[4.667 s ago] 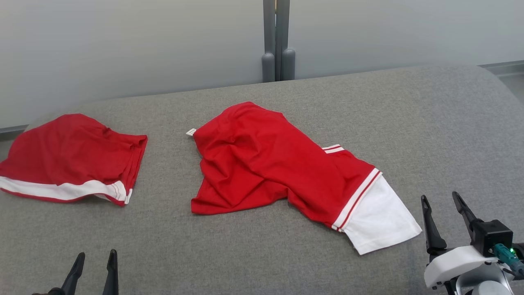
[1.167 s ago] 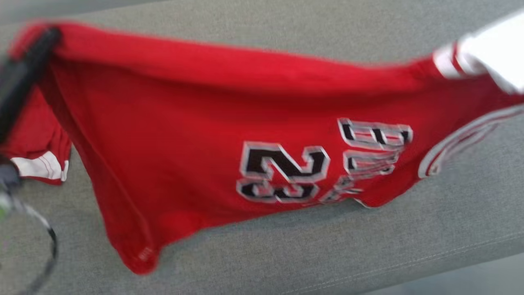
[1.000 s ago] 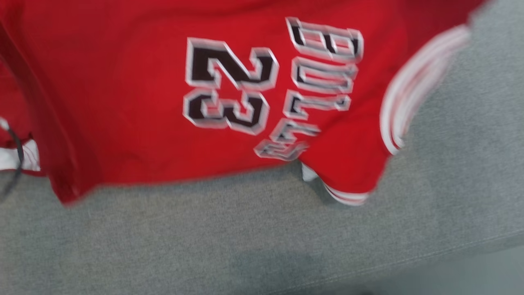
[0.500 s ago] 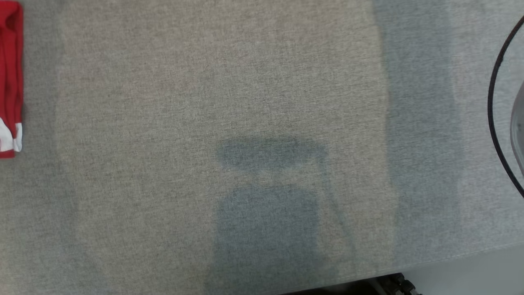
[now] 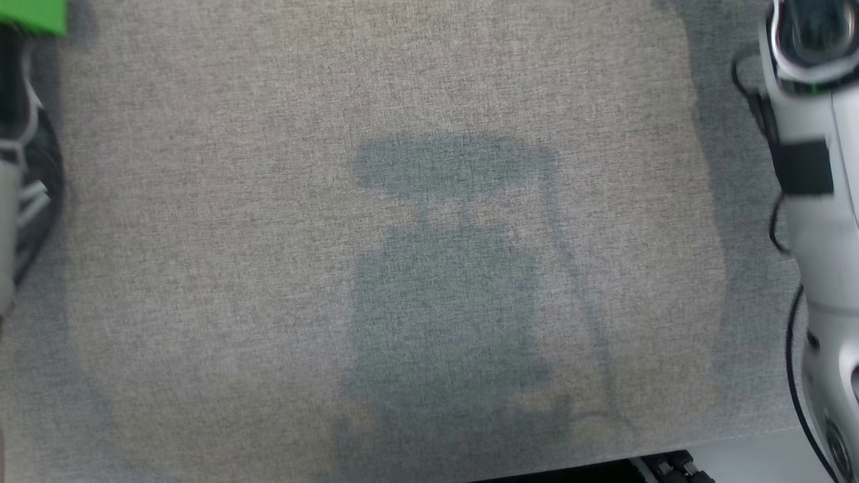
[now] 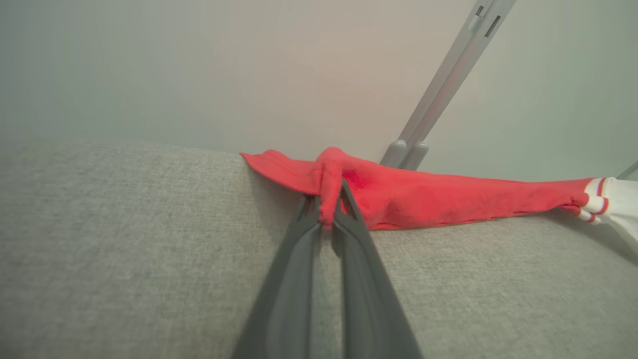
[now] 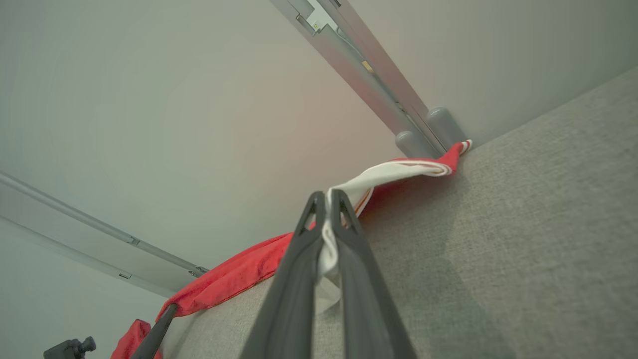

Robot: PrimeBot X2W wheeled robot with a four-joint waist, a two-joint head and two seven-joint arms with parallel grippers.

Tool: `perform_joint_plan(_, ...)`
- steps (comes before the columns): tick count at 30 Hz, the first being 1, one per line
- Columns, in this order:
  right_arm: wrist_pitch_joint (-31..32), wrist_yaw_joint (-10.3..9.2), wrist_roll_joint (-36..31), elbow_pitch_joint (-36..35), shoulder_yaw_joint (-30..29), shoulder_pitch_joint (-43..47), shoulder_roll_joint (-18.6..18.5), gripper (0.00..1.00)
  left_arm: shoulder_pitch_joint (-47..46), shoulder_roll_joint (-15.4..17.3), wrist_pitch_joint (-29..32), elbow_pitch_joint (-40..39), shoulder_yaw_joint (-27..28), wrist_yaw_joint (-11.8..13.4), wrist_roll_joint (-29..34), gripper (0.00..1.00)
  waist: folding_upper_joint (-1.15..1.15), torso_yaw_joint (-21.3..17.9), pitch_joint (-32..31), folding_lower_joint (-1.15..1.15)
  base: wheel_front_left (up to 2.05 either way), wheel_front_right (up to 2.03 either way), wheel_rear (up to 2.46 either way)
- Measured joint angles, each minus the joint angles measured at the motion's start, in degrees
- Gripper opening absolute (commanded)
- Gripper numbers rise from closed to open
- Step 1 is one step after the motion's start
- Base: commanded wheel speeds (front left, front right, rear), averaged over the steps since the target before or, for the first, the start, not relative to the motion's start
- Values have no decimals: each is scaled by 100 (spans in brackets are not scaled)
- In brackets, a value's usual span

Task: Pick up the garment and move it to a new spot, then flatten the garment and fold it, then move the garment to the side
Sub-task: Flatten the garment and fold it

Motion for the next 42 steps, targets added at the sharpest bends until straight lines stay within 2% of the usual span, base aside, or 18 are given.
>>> perform_joint_plan(7, 111, 9, 364, -969, 147, 2001, -833, 0, 1330, 257, -130, -778, -391, -12, -245, 0, 0, 2, -390, -1, 0, 0, 0)
perform_joint_plan(15, 301, 9, 667, -1511, 163, 3991, -1478, 0, 3122, 578, -118, -1524, -527, 48, -557, 0, 0, -24, -1148, -1, 0, 0, 0)
perform_joint_plan(17, 364, 8, 749, -1595, 105, 4474, -1655, 0, 3678, 708, -42, -1777, -609, 178, -612, 0, 0, -32, -1367, 0, 0, 0, 0)
perform_joint_plan(20, 445, 8, 903, -1769, 16, 5225, -1893, 0, 4534, 831, 38, -2291, -708, 508, -678, 0, 0, -49, -1700, -1, 0, 0, 0)
perform_joint_plan(26, 537, 7, 1539, -2353, -310, 6895, -2283, 0, 6337, 806, 55, -3581, -902, 1158, -1116, 0, 0, -96, -2282, -1, 0, 0, 0)
perform_joint_plan(29, 426, 2, 1911, -2799, -600, 7609, -2346, 0, 6882, 799, 44, -4189, -958, 1412, -1171, 0, 0, -106, -2459, -1, 0, 0, 0)
perform_joint_plan(32, 359, 1, 2197, -3341, -781, 7800, -2363, 0, 6971, 942, 67, -4685, -802, 1659, -1184, 0, 0, -101, -2463, -1, 0, 0, 0)
perform_joint_plan(35, 271, 1, 2284, -3626, -955, 7561, -2395, 0, 6918, 1141, 278, -5142, -645, 1805, -1303, 0, 0, -99, -2360, -1, 0, 0, 0)
perform_joint_plan(38, 212, 1, 2430, -3627, -1065, 6907, -2386, 0, 6564, 1284, 570, -5519, -444, 1970, -1393, 0, 0, -111, -2202, -1, 0, 0, 0)
perform_joint_plan(42, 324, 1, 2315, -3147, -847, 5859, -2380, 0, 5901, 1410, 1082, -5725, -255, 2092, -1607, 0, 0, -111, -1961, 0, 0, 0, 0)
